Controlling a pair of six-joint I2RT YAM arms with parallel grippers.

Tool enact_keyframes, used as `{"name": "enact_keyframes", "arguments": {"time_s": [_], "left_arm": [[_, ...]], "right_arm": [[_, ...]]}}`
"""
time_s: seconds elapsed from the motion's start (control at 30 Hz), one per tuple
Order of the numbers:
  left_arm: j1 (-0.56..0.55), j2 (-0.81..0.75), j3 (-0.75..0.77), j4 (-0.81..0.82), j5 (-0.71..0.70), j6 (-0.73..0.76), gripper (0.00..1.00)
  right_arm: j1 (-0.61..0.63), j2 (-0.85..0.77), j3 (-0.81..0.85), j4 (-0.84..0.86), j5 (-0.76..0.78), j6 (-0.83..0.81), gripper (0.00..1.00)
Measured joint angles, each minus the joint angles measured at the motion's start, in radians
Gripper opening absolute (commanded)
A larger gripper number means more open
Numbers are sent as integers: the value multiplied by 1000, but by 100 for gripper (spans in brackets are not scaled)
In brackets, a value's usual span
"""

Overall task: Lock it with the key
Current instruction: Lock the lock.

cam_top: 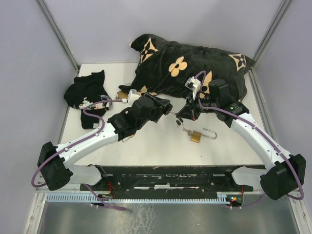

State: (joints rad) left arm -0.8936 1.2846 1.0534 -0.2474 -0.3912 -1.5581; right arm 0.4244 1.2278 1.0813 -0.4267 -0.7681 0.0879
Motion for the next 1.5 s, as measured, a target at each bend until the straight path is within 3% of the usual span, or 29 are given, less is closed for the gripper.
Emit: {"name": "enact_keyframes", "arguments": {"time_s": [1.5], "left_arm": [[2, 0, 0, 6, 0, 0, 3]], "right_arm": [[7, 3, -21, 29, 9, 34, 2]]}}
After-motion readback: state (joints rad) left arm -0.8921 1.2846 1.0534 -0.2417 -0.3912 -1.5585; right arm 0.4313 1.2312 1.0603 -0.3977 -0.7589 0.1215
